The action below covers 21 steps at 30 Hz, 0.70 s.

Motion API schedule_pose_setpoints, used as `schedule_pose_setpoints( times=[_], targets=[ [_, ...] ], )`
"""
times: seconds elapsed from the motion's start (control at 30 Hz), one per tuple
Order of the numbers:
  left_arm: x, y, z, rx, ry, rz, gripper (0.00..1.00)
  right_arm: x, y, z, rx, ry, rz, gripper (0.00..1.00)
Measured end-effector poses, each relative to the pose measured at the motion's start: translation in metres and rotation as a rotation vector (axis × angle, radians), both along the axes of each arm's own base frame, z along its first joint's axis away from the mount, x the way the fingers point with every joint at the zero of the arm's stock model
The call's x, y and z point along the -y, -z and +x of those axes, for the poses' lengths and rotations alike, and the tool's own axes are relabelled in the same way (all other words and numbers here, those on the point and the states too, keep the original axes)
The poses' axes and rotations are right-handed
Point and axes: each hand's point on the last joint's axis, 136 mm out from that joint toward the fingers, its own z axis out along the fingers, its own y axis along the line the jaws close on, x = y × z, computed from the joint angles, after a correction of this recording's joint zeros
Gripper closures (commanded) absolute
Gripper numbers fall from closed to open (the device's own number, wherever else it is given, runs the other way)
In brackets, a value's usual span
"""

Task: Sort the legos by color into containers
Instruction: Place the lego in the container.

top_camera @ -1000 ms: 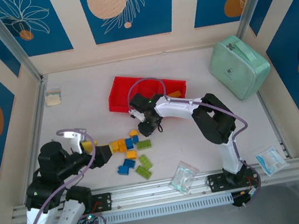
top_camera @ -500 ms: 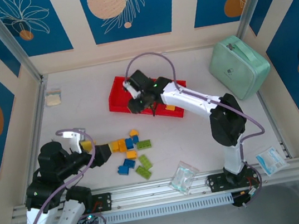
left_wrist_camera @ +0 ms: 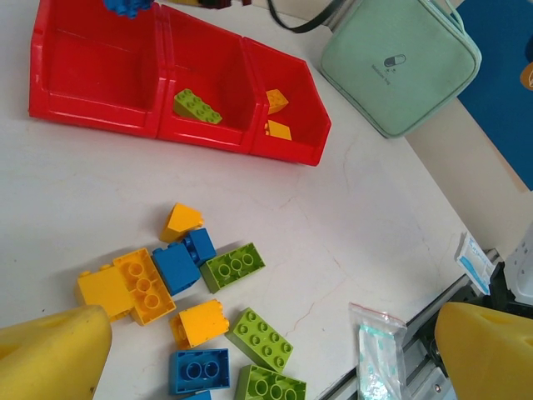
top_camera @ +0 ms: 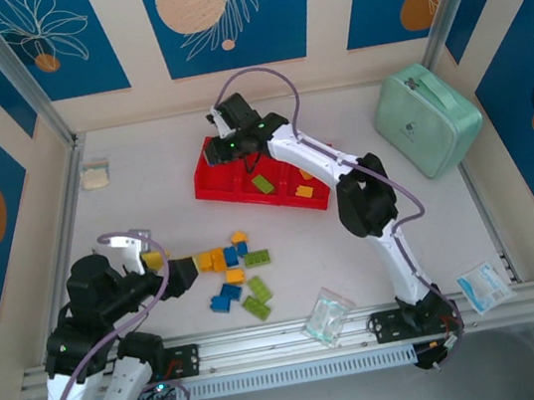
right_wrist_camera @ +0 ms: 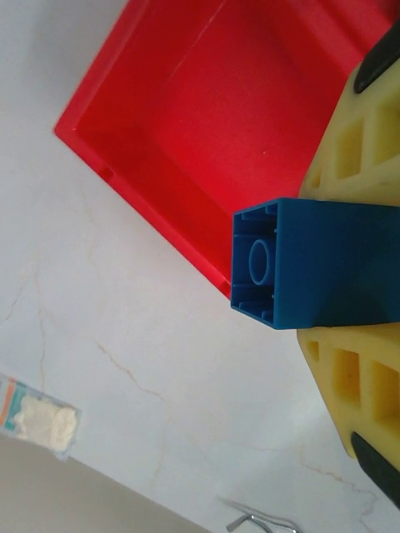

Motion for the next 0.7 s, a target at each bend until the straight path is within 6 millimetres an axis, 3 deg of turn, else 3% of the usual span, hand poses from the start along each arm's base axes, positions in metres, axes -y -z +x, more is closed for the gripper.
schedule_pose_setpoints(
  times=[0.17, 0.37, 0.5, 0.7],
  targets=[
    [0.000, 0.000, 0.000, 0.000, 0.000, 0.000, 0.01, 0.000, 0.023, 0.005, -0.064, 0.026, -0.001, 0.78],
    [0.000, 0.000, 0.000, 0.000, 0.001, 0.000, 0.01, -0.005, 0.027, 0.010, -0.104, 0.055, 0.011, 0.40],
    [0.000, 0.000, 0.000, 0.000, 0.001, 0.000, 0.01, -0.006, 0.008, 0.009, -0.105, 0.064, 0.008, 0.26],
    [0.001, 0.000, 0.000, -0.001, 0.004, -0.002, 0.01, -0.011, -0.040, -0.007, -0.040, 0.011, 0.015, 0.22]
  ],
)
